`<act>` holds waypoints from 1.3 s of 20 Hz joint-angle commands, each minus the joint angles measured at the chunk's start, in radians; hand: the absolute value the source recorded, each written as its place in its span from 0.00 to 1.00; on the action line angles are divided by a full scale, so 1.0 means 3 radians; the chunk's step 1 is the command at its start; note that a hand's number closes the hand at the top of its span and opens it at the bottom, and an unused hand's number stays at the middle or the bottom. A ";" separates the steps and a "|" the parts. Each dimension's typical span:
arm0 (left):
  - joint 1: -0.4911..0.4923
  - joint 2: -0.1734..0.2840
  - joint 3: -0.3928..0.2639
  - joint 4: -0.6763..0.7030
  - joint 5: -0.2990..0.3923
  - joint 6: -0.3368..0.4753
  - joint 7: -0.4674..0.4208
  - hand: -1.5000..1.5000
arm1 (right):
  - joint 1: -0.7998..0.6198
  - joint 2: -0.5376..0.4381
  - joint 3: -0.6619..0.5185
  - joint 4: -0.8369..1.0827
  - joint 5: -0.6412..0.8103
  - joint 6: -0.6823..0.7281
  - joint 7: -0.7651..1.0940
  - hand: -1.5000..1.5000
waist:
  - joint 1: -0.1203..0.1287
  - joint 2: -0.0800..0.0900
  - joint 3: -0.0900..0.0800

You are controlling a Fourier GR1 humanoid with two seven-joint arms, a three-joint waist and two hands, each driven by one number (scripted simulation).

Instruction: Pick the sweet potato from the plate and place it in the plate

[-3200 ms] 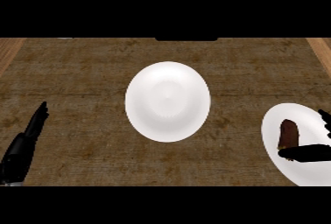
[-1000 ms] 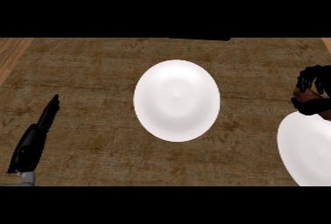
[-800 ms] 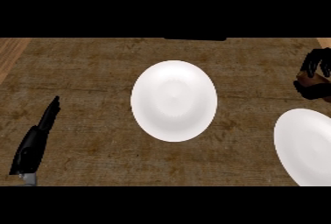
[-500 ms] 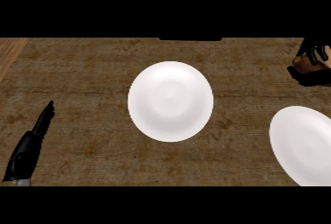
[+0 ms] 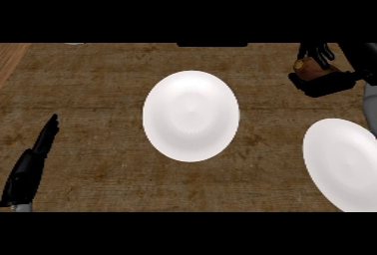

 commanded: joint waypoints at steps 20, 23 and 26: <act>-0.0034 -0.0071 0.0068 0.0074 -0.0072 -0.0107 -0.0049 0.50 | -0.0852 0.1674 0.0754 0.1396 0.0740 -0.0356 0.0815 1.00 | 0.0064 0.0032 0.0001; -0.0136 -0.0114 0.0001 0.0053 -0.0151 -0.0054 -0.0029 0.50 | -0.0802 0.1706 0.1096 0.1457 0.0242 -0.0397 0.1097 1.00 | 0.0131 0.0039 0.0001; -0.0182 -0.0006 0.0072 -0.0060 -0.0078 -0.0169 0.0121 0.50 | -0.0848 0.1710 0.0841 0.1869 0.0203 -0.0750 0.1112 0.00 | 0.0127 0.0043 0.0002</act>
